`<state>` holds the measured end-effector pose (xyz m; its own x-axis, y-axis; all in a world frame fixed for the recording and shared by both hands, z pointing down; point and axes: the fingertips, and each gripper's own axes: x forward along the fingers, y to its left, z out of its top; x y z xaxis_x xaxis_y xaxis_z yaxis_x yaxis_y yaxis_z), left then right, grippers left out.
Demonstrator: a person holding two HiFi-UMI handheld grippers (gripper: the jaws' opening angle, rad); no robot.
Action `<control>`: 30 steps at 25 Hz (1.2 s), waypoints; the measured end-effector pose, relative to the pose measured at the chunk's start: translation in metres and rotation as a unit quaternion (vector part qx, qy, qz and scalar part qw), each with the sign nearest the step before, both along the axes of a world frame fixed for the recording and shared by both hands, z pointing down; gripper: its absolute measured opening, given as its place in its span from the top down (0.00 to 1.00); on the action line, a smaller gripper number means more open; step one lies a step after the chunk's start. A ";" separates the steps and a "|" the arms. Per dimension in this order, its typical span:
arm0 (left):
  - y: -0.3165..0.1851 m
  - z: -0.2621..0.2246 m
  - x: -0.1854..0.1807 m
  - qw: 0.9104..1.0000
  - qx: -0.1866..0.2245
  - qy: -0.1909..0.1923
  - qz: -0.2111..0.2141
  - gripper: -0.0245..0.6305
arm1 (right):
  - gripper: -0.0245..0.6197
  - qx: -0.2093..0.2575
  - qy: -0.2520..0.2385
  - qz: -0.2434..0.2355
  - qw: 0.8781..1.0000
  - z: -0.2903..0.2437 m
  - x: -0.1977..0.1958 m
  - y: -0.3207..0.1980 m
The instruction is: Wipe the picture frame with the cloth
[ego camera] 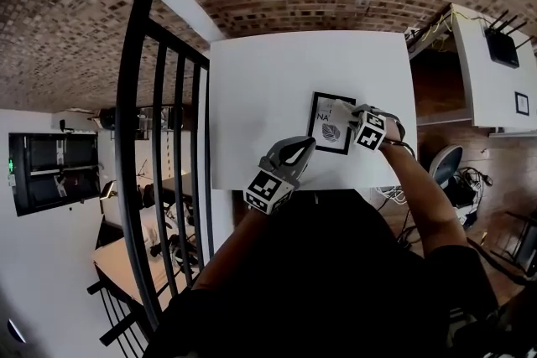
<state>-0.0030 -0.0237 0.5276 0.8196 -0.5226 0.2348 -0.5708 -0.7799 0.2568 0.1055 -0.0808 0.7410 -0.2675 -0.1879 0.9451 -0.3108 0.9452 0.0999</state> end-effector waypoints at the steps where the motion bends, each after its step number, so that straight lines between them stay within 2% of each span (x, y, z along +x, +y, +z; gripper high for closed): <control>1: 0.001 0.000 -0.001 1.000 0.001 -0.001 -0.002 0.96 | 0.81 0.003 -0.006 -0.008 1.000 -0.005 -0.010 0.000; 5: 0.005 0.001 -0.008 1.000 -0.005 -0.005 -0.012 0.96 | 0.81 0.004 -0.031 -0.037 0.999 -0.014 -0.056 0.003; 9: 0.008 0.002 -0.018 1.000 0.001 -0.009 -0.027 0.96 | 0.81 -0.007 -0.036 -0.063 0.997 -0.009 -0.093 0.015; 14: 0.011 0.009 -0.028 0.999 0.002 -0.013 -0.044 0.96 | 0.81 -0.030 -0.019 -0.090 0.995 0.013 -0.111 0.038; 20: 0.015 0.012 -0.031 0.999 -0.001 -0.012 -0.046 0.96 | 0.81 -0.050 0.005 -0.081 0.995 0.030 -0.091 0.051; 30: 0.014 0.010 -0.016 1.000 -0.006 -0.008 -0.021 0.96 | 0.81 -0.062 0.034 -0.035 0.997 0.030 -0.023 0.057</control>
